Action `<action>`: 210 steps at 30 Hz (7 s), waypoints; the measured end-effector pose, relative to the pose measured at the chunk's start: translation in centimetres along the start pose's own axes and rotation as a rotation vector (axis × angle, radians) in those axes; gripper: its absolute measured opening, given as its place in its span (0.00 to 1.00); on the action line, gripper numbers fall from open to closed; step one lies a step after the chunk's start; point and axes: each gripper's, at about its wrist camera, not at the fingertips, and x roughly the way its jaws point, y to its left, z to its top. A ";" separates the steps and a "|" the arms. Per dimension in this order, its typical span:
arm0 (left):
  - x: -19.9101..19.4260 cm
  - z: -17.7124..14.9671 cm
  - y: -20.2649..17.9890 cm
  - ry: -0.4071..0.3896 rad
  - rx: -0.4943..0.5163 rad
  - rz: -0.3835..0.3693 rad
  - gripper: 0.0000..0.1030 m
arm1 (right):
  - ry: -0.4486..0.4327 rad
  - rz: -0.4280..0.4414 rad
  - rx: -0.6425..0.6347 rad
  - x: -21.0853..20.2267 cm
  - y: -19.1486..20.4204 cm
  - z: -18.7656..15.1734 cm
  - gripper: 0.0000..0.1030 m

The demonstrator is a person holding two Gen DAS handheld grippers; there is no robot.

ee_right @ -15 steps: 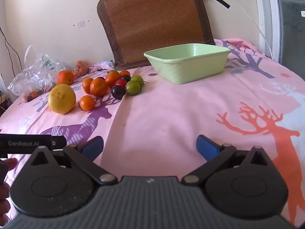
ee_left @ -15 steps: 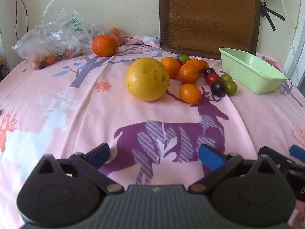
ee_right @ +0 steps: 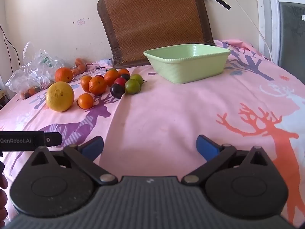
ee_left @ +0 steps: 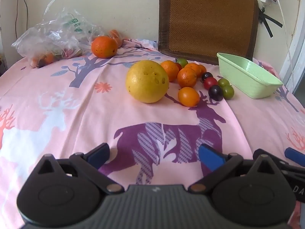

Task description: Organize fruits

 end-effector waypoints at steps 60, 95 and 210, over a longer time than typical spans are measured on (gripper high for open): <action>-1.7 -0.4 6.0 -0.057 0.007 0.097 1.00 | 0.013 0.061 -0.096 -0.8 3.6 1.9 0.94; -1.5 3.0 15.4 -0.128 -0.224 -0.166 1.00 | 0.039 0.405 -0.562 5.1 15.7 3.8 0.72; 1.4 1.0 3.1 -0.114 0.086 0.019 0.77 | -0.144 -0.078 -0.021 -0.6 4.2 -0.2 0.97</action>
